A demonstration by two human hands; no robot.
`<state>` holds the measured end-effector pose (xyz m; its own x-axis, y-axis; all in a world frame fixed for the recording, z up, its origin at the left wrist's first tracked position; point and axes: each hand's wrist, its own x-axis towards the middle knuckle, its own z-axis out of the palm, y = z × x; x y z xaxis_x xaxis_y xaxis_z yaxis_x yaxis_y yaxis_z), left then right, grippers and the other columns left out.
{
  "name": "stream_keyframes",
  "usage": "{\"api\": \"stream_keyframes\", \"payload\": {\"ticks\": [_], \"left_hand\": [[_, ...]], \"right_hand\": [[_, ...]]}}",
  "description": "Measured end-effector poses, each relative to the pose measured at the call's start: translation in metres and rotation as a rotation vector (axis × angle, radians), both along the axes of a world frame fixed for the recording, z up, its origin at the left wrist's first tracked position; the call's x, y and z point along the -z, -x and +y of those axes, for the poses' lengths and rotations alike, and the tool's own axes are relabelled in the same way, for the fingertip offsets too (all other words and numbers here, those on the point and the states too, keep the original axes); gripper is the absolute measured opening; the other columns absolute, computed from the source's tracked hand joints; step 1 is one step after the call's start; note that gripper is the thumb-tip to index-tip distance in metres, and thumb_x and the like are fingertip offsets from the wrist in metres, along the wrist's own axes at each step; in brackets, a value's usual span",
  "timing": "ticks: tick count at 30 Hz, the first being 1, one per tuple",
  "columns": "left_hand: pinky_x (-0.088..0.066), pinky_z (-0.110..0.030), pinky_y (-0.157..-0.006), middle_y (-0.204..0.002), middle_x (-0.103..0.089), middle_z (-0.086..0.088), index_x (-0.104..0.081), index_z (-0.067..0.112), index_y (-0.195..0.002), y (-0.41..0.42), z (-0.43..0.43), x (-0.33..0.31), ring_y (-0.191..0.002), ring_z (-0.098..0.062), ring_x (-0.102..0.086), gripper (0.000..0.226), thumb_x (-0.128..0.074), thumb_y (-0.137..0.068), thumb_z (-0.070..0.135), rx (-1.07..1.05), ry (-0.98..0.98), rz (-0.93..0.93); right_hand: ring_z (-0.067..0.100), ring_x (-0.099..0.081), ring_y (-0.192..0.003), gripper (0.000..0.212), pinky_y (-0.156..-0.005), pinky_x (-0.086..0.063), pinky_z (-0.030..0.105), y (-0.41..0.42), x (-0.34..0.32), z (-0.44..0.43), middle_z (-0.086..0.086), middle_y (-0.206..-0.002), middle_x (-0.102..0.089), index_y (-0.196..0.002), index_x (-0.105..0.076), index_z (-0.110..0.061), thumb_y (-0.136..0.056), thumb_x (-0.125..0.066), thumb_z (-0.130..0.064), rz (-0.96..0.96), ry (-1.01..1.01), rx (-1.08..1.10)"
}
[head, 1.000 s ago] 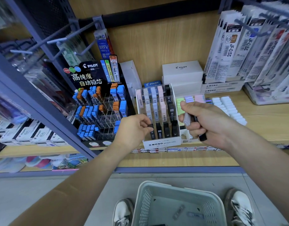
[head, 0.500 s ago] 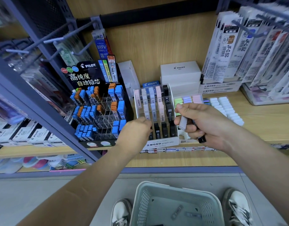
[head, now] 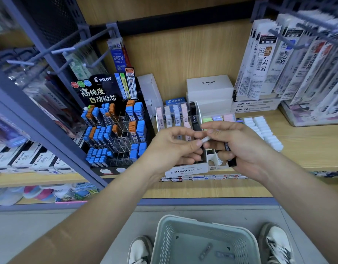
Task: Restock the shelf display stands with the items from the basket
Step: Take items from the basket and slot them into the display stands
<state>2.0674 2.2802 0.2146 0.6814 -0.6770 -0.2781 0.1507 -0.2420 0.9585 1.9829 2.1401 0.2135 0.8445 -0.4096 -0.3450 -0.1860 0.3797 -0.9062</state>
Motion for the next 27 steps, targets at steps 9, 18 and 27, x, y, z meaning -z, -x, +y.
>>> {"api": "stream_keyframes", "payload": {"ticks": [9, 18, 27], "left_hand": [[-0.055, -0.041, -0.081, -0.082, -0.073, -0.012, -0.058, 0.021, -0.117, -0.002, 0.004, 0.005, -0.077, -0.018, -0.069, 0.042, -0.074, -0.080, 0.009, 0.061, -0.032, -0.229], [-0.053, -0.031, -0.067, -0.071, -0.065, -0.012, -0.067, 0.026, -0.110, -0.015, 0.013, -0.010, -0.056, -0.011, -0.057, 0.038, -0.078, -0.076, 0.013, 0.243, -0.145, -0.518], [-0.056, -0.023, -0.063, -0.067, -0.071, -0.006, -0.067, 0.013, -0.091, -0.062, 0.039, -0.013, -0.063, -0.014, -0.069, 0.009, -0.068, -0.085, 0.008, -0.309, -0.014, -0.453]], "right_hand": [[0.004, -0.064, -0.058, 0.016, -0.033, -0.028, 0.012, -0.003, 0.004, 0.004, -0.002, -0.069, -0.072, -0.091, -0.067, -0.013, -0.079, -0.074, -0.005, 0.043, 0.091, 0.011], [0.011, -0.039, -0.053, 0.029, -0.039, -0.022, 0.019, -0.005, 0.006, 0.010, -0.001, -0.062, -0.062, -0.090, -0.056, -0.015, -0.075, -0.080, -0.012, 0.092, 0.217, -0.099], [0.023, -0.064, -0.081, 0.051, -0.058, -0.045, 0.025, -0.005, -0.003, -0.006, 0.028, -0.106, -0.059, -0.116, -0.052, -0.004, -0.083, -0.026, 0.025, 0.010, -0.290, 0.070]]}}
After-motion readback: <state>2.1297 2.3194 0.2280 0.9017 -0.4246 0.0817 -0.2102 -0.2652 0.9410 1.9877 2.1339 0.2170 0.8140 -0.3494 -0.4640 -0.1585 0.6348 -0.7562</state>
